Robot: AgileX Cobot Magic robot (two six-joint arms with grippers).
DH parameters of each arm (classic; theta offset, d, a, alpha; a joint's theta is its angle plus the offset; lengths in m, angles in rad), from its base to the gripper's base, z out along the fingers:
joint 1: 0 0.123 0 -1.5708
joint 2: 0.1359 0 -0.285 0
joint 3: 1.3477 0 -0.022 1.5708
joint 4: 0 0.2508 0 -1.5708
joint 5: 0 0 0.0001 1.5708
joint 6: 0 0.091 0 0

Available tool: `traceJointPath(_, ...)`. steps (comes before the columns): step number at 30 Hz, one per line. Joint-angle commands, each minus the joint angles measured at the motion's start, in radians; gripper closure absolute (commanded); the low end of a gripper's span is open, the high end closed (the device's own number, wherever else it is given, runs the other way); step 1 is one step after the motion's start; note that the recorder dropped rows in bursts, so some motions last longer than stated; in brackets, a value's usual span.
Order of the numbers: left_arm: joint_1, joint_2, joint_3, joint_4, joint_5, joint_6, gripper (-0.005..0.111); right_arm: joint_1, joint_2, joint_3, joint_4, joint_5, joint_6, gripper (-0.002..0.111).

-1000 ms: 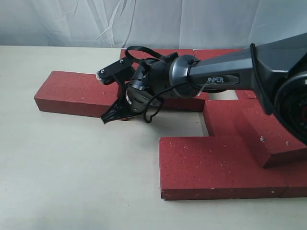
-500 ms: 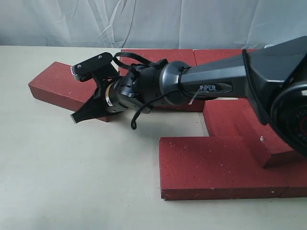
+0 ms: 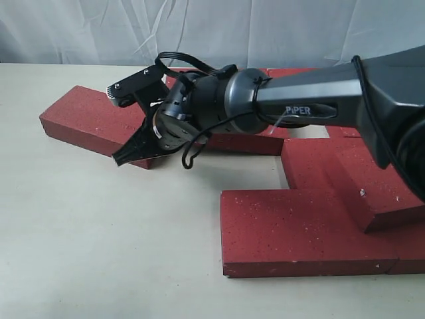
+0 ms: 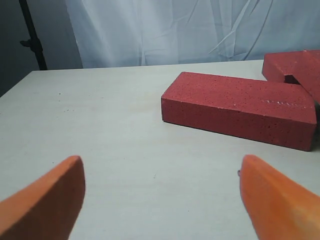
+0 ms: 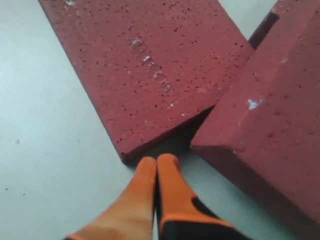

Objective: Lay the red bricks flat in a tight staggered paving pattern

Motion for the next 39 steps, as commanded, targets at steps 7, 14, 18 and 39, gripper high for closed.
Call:
traceJointPath(7, -0.001, -0.003, 0.002, -0.007, -0.010, 0.000, 0.027, -0.005, 0.064, -0.004, -0.033, -0.161, 0.018, 0.109)
traceJointPath(14, -0.001, -0.003, 0.002, -0.007, -0.010, 0.000, 0.027, -0.005, 0.117, -0.080, 0.021, -0.223, 0.018, 0.109)
traceJointPath(18, -0.001, -0.003, 0.002, -0.007, -0.010, 0.000, 0.027, -0.005, 0.133, -0.156, 0.064, -0.212, 0.018, 0.109)
traceJointPath(39, -0.001, -0.003, 0.002, -0.007, -0.010, 0.000, 0.027, -0.115, 0.044, -0.401, 0.486, 0.477, -0.532, 0.109)
